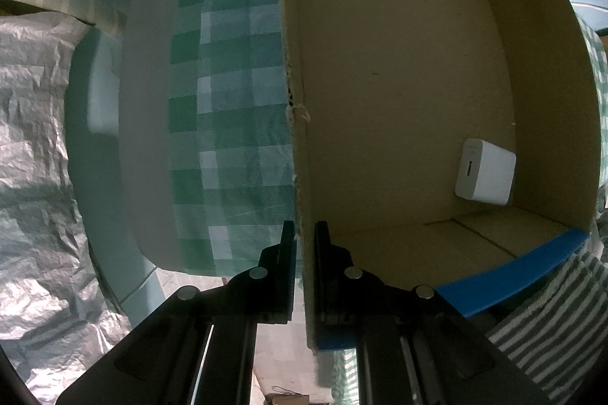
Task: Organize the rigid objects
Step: 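Move the right tool to the round white puck and grasp it, then lift the round puck with the right tool and carry it over the box, then lower the puck into the box and open the right tool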
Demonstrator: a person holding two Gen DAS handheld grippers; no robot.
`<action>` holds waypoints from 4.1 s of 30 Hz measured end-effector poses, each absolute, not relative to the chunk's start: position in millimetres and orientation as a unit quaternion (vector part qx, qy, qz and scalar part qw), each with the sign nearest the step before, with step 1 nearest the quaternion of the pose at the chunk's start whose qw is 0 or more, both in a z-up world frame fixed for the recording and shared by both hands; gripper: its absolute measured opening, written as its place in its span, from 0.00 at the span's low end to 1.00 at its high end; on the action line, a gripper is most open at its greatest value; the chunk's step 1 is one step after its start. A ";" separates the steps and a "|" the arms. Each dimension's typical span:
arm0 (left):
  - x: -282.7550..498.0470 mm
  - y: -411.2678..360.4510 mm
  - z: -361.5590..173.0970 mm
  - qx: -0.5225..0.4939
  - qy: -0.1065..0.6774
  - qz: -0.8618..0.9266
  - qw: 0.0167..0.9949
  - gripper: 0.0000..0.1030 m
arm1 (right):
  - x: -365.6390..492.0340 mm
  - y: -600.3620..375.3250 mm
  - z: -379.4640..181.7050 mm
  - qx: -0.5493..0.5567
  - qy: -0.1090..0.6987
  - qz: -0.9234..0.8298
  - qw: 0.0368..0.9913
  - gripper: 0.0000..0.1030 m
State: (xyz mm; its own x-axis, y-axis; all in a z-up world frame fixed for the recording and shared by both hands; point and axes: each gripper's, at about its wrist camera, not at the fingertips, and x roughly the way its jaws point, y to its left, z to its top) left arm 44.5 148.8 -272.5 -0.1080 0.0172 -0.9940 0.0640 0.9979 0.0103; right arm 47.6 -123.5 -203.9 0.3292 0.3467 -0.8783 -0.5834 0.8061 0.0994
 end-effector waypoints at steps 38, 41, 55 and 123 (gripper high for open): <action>43.8 149.1 -262.0 0.025 0.743 -0.018 0.669 0.09 | 165.2 -370.7 -298.4 -0.053 0.597 0.064 0.798 0.73; 43.8 148.4 -261.8 0.022 0.744 -0.015 0.668 0.09 | 170.5 -374.6 -306.4 -0.045 0.603 0.064 0.794 0.73; 46.0 147.0 -262.5 0.023 0.749 -0.011 0.663 0.09 | 185.9 -361.1 -324.4 -0.056 0.617 0.070 0.782 0.60; 44.6 150.4 -258.1 0.028 0.743 -0.020 0.668 0.09 | 55.5 -33.1 -232.6 -0.183 0.548 0.341 0.741 0.60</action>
